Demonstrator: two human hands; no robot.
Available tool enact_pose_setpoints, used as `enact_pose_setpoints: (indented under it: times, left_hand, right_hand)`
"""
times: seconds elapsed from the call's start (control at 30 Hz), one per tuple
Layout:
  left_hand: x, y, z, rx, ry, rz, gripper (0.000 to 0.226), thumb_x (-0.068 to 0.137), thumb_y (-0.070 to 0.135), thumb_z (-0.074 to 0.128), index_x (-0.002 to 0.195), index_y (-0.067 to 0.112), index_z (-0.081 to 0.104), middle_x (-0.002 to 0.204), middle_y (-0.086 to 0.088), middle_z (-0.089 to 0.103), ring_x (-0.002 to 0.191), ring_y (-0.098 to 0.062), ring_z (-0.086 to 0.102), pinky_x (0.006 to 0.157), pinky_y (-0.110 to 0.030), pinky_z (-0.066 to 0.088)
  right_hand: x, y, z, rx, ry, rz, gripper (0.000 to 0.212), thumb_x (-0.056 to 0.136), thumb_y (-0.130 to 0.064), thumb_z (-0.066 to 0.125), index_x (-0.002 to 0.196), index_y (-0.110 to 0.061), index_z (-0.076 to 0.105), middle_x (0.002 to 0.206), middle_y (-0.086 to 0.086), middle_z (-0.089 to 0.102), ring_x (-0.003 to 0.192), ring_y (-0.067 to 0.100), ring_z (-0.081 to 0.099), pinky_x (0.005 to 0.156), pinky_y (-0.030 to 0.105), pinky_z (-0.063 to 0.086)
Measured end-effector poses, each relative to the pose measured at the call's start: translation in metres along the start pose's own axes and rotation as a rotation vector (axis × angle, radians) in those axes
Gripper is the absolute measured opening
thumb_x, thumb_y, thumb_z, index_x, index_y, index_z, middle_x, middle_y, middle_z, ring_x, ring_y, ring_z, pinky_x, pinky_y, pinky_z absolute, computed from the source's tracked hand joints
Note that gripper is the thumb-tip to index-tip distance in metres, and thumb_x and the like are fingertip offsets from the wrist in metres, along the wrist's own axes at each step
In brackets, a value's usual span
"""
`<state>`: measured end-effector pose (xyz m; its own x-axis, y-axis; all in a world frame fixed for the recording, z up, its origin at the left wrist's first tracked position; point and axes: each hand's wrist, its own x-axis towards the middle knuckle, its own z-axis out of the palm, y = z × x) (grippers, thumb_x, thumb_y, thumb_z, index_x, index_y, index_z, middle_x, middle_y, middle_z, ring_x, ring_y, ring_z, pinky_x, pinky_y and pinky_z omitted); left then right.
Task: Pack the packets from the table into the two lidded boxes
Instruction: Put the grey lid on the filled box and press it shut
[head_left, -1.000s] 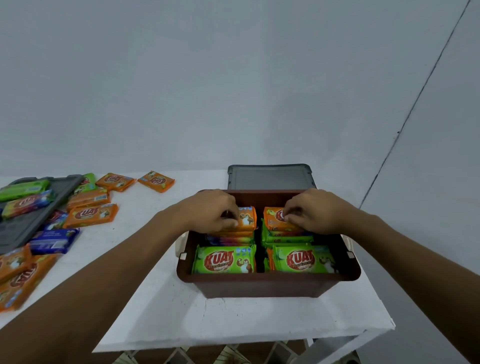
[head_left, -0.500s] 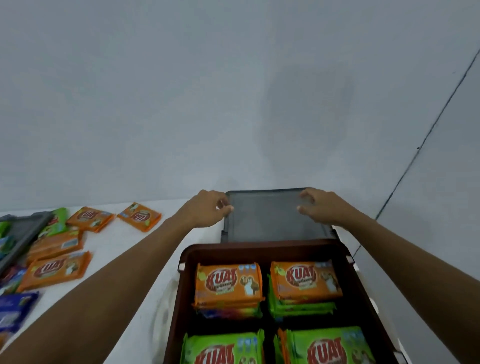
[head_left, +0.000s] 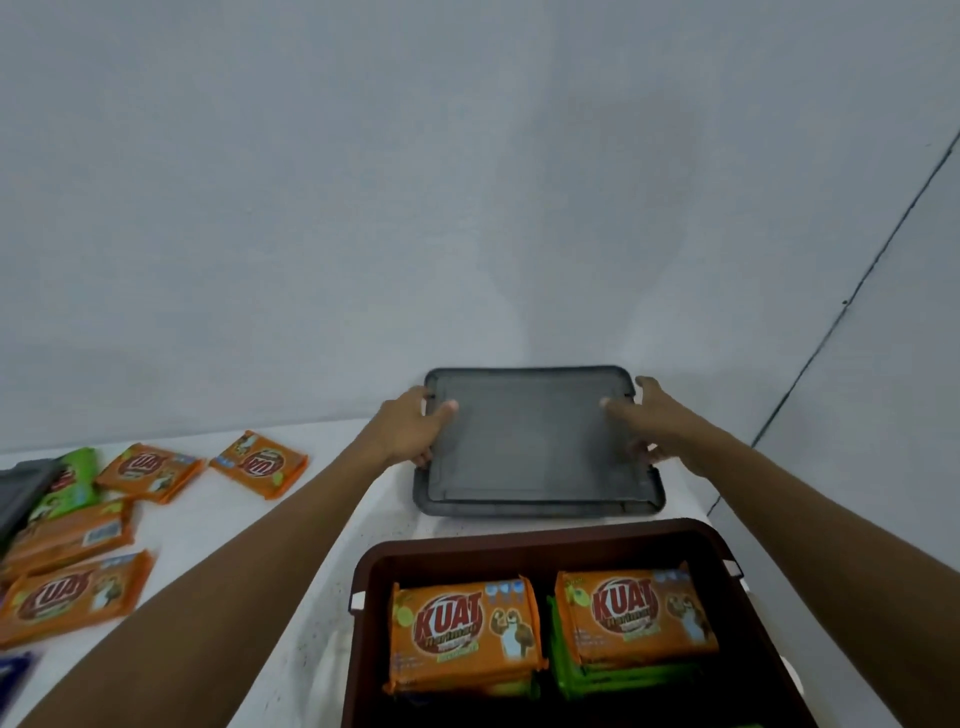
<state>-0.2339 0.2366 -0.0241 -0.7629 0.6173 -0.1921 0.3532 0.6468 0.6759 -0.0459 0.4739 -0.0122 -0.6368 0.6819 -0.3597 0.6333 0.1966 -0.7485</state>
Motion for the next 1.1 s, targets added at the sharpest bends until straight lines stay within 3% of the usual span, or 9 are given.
enact_pose_setpoints:
  times: [0.1,0.33,0.5,0.6,0.7,0.8,0.9,1.0,1.1]
  left_hand:
    - [-0.015,0.003,-0.020,-0.264,0.162,0.035,0.061,0.097,0.055,0.041,0.143,0.015,0.038,0.090,-0.008,0.067,0.073,-0.024,0.071,0.075,-0.039,0.059]
    - [-0.093,0.029,-0.044,-0.802,0.247,0.023,0.070,0.097,0.062,0.021,0.102,0.007,0.064,0.103,-0.009,0.064,0.085,-0.034,0.069,0.083,-0.040,0.056]
    - [-0.151,0.020,-0.047,-0.788,0.270,0.132,0.034,0.094,0.028,0.061,0.066,0.010,0.055,0.083,-0.003,0.060,0.078,-0.021,0.056,0.065,-0.026,0.043]
    - [-0.186,0.009,-0.031,-0.638,0.364,0.188,0.012,0.085,0.004,0.066,0.089,0.013,0.060,0.092,-0.003,0.061,0.080,-0.017,0.055,0.063,-0.024,0.045]
    - [-0.216,-0.006,-0.012,-0.475,0.366,0.220,0.040,0.083,0.007,0.068,0.118,0.021,0.055,0.104,-0.003,0.062,0.086,-0.017,0.057,0.065,-0.026,0.048]
    - [-0.241,-0.029,0.013,-0.161,0.379,0.173,0.070,0.071,0.035,0.073,0.135,0.026,0.045,0.122,0.001,0.054,0.115,-0.022,0.048,0.092,-0.043,0.046]
    - [-0.254,-0.039,0.028,-0.328,0.346,-0.028,0.084,0.075,0.044,0.077,0.145,0.024,0.035,0.141,-0.002,0.043,0.126,-0.026,0.043,0.094,-0.048,0.048]
    - [-0.257,-0.031,0.028,-0.451,0.252,-0.075,0.067,0.085,0.030,0.073,0.143,0.018,0.040,0.137,-0.003,0.049,0.113,-0.024,0.057,0.072,-0.033,0.053]
    - [-0.258,-0.025,0.027,-0.392,0.253,-0.016,0.035,0.090,0.025,0.066,0.123,0.018,0.058,0.119,-0.003,0.064,0.097,-0.019,0.064,0.077,-0.036,0.057]
  right_hand:
    - [-0.016,-0.008,-0.010,0.237,0.121,-0.087,0.067,0.096,-0.053,0.043,0.151,-0.022,0.021,0.114,0.011,0.057,0.082,0.024,0.064,0.070,0.037,0.054]
    - [-0.090,-0.008,-0.031,0.668,0.206,-0.214,0.067,0.098,-0.061,0.021,0.124,-0.009,0.055,0.114,0.011,0.063,0.098,0.029,0.067,0.093,0.042,0.053]
    - [-0.146,0.024,-0.047,0.835,0.034,-0.143,0.029,0.094,-0.030,0.060,0.106,-0.004,0.064,0.098,0.014,0.063,0.077,0.020,0.063,0.061,0.027,0.055]
    - [-0.174,0.043,-0.040,0.660,0.067,-0.202,0.026,0.087,-0.013,0.068,0.112,-0.007,0.063,0.098,0.012,0.065,0.074,0.018,0.062,0.057,0.027,0.051]
    - [-0.200,0.062,-0.030,0.419,0.198,-0.241,0.027,0.086,-0.014,0.068,0.112,-0.013,0.066,0.102,0.008,0.066,0.082,0.017,0.062,0.064,0.027,0.049]
    - [-0.217,0.091,-0.014,0.134,0.285,-0.247,0.028,0.084,-0.025,0.068,0.112,-0.024,0.068,0.111,0.006,0.061,0.100,0.024,0.059,0.083,0.037,0.051]
    - [-0.225,0.106,-0.009,0.198,0.244,-0.151,0.044,0.084,-0.034,0.068,0.126,-0.028,0.056,0.126,0.007,0.056,0.109,0.029,0.057,0.097,0.048,0.049]
    - [-0.228,0.108,-0.009,0.224,0.210,-0.125,0.047,0.090,-0.029,0.062,0.134,-0.021,0.048,0.130,0.009,0.055,0.109,0.029,0.058,0.096,0.046,0.049]
    - [-0.232,0.105,-0.006,0.248,0.177,-0.133,0.032,0.095,-0.024,0.054,0.126,-0.019,0.056,0.122,0.007,0.060,0.102,0.026,0.060,0.089,0.042,0.051]
